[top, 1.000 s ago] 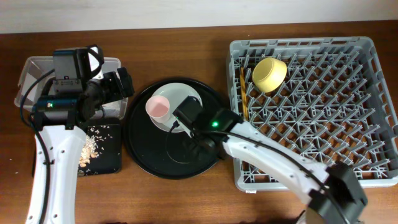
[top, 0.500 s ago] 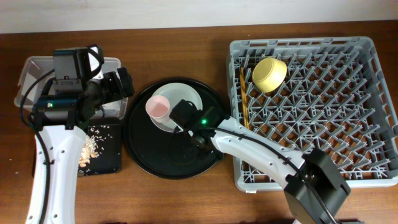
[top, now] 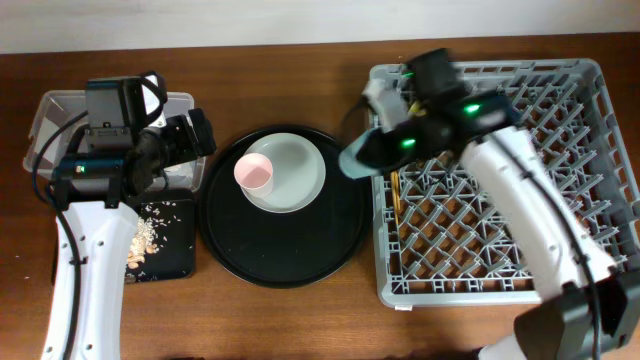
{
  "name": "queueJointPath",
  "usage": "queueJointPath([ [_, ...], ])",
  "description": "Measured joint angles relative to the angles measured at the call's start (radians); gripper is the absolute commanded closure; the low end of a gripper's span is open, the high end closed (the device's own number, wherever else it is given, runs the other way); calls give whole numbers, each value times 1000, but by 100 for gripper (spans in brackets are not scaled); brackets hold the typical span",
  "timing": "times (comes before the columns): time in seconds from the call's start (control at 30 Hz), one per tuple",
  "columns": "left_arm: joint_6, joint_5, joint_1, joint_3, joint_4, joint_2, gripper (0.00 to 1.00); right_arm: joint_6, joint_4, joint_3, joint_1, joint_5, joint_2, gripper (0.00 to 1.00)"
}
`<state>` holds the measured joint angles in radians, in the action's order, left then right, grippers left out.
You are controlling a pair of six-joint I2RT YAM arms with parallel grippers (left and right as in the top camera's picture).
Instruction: Sort waste into correct bins and load items into the dishwasher rack
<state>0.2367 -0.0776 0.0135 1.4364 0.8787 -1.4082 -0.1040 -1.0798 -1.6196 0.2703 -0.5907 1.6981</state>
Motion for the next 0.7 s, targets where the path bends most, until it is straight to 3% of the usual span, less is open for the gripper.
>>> queueJointPath([
  [0.2,0,0,0,0,0,0,1,-200,137,190,-205,-448,79,95],
  [0.33,0,0,0,0,0,0,1,-265,234,284,-291,-630,114,89],
  [0.47,0,0,0,0,0,0,1,-293,298,349,-352,-710,122,79],
  [0.7,0,0,0,0,0,0,1,-298,334,427,-383,-742,166,82],
])
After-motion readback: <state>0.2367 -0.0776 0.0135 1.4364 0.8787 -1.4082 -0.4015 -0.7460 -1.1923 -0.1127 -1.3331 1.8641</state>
